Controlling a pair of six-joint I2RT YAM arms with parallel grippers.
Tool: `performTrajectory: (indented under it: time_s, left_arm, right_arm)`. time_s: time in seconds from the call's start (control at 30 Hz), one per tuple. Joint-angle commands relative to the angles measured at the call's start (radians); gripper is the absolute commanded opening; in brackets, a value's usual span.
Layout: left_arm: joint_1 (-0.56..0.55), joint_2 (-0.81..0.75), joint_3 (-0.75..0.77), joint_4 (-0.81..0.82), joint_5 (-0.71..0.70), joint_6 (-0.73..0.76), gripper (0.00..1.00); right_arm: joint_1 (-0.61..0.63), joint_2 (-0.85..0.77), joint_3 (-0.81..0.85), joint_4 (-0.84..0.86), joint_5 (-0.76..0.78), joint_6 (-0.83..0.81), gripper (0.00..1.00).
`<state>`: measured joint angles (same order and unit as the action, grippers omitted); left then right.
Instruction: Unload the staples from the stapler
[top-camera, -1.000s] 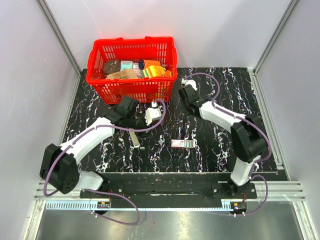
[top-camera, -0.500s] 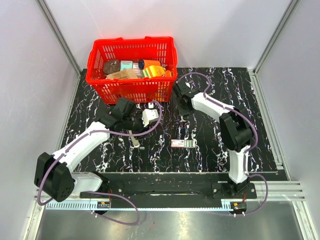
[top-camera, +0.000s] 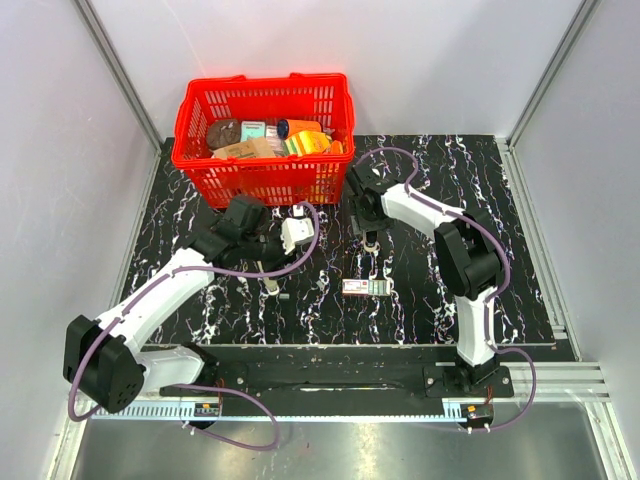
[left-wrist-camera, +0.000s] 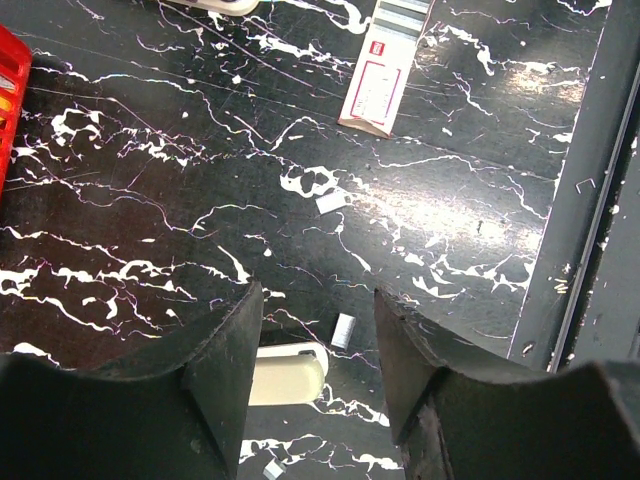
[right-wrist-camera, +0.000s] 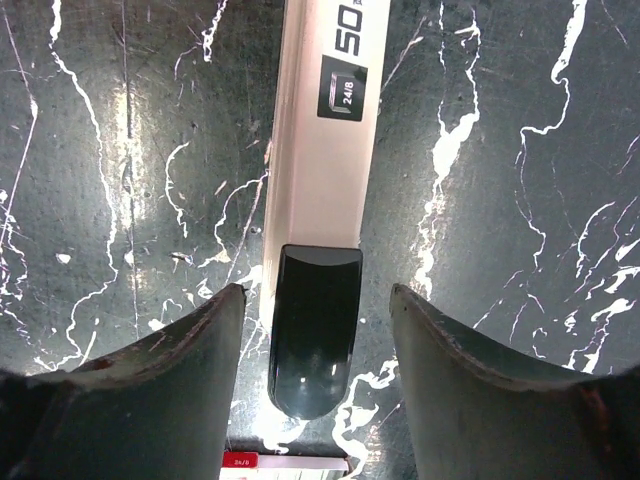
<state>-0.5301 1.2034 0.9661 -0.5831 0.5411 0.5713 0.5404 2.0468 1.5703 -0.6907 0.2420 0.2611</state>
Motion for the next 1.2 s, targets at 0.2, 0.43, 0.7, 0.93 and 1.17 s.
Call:
performTrajectory:
  time_s: [0.2, 0.43, 0.7, 0.93, 1.17]
  left_arm:
    - [0.002, 0.001, -0.023, 0.04, -0.064, 0.013, 0.54]
    - [-0.008, 0.036, -0.081, 0.107, -0.119, 0.064, 0.68]
    - [-0.128, 0.065, -0.164, 0.117, -0.151, 0.205, 0.7]
    - [-0.145, 0.192, -0.126, 0.077, -0.177, 0.257, 0.71]
    - [-0.153, 0.281, -0.093, 0.075, -0.257, 0.254, 0.73]
  right_arm:
    - [-0.003, -0.258, -0.123, 0.114, 0.045, 0.027, 0.61]
    - [0.012, -0.533, -0.426, 0.296, -0.067, 0.118, 0.51]
    - [0.027, -0.634, -0.602, 0.329, -0.125, 0.239, 0.49]
    - [0.027, -0.681, -0.702, 0.364, -0.156, 0.28, 0.47]
    - [0.026, -0.734, -0.704, 0.37, -0.159, 0.273, 0.44]
